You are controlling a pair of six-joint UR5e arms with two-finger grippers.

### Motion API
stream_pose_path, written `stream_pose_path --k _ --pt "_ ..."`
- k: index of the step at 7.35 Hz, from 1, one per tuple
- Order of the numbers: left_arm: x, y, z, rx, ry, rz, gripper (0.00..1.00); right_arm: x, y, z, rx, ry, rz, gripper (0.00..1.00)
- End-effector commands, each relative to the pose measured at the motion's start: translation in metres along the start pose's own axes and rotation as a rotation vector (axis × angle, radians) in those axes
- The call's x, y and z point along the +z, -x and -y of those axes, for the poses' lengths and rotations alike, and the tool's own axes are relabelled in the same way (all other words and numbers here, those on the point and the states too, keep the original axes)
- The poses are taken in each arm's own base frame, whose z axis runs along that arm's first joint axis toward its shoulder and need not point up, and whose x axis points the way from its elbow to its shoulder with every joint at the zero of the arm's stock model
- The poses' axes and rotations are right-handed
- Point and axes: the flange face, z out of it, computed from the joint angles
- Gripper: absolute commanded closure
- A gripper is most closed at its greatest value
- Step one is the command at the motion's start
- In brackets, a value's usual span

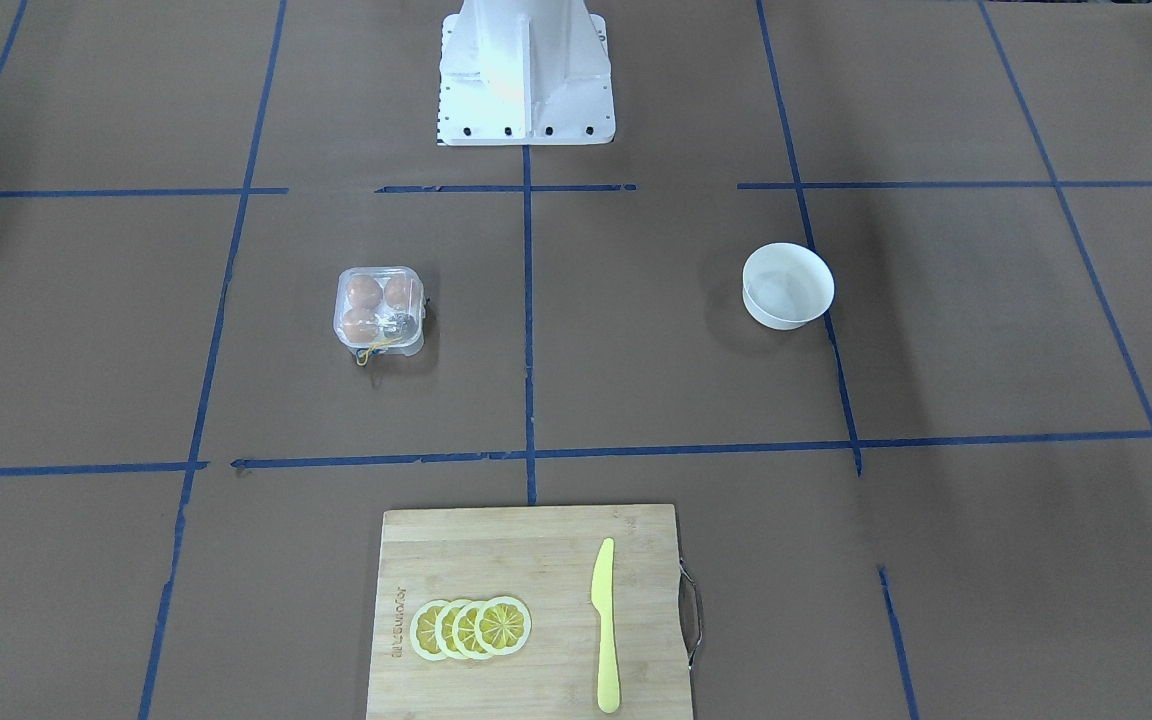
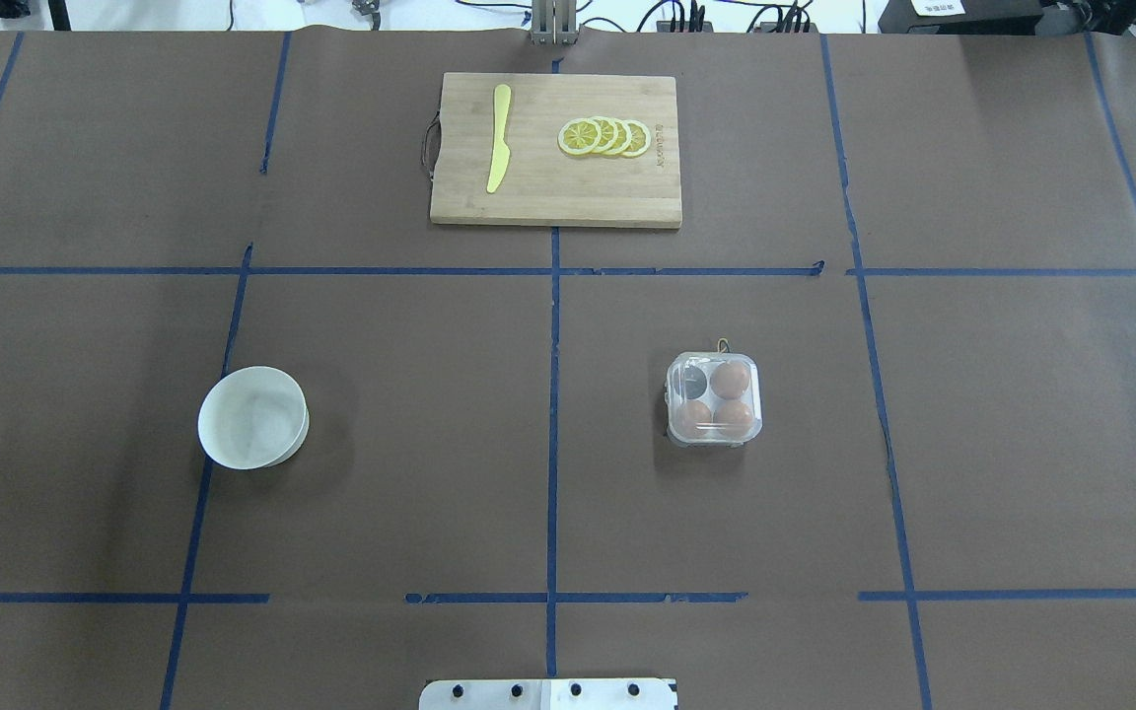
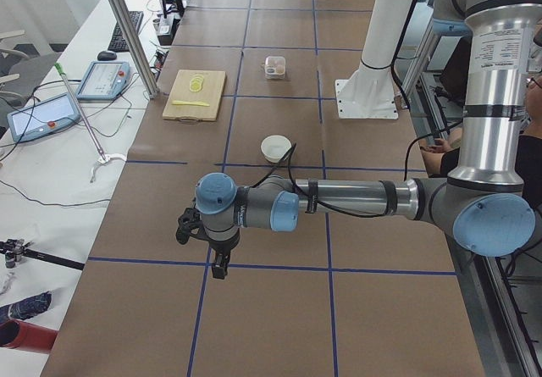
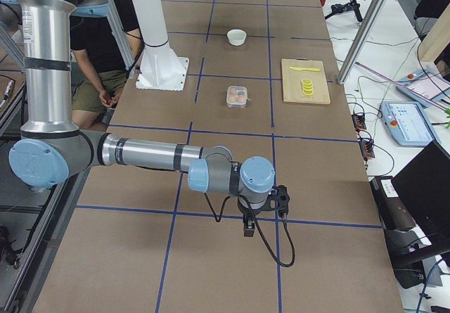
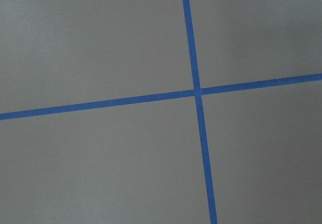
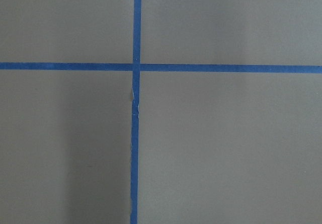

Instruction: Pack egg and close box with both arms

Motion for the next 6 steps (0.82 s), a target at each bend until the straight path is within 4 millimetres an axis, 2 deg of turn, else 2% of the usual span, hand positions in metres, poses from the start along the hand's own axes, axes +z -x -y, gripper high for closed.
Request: stream_pose_path --k 1,5,6 --pt "-0.0009 0.0000 0.0005 -0.069 -0.007 0.000 0.00 -0.0004 -0.0012 -0.0007 0.003 -0.002 0.001 0.00" --pt "-0.0016 -0.0015 0.0022 -0.062 -0.015 0.001 0.00 -0.0004 -0.0011 -0.0001 0.003 -0.002 0.002 0.00" --pt "-0.0015 -0.0014 0.0028 -0.056 -0.021 0.001 0.00 -0.0020 0.0005 0.0017 0.051 -0.005 0.004 0.00"
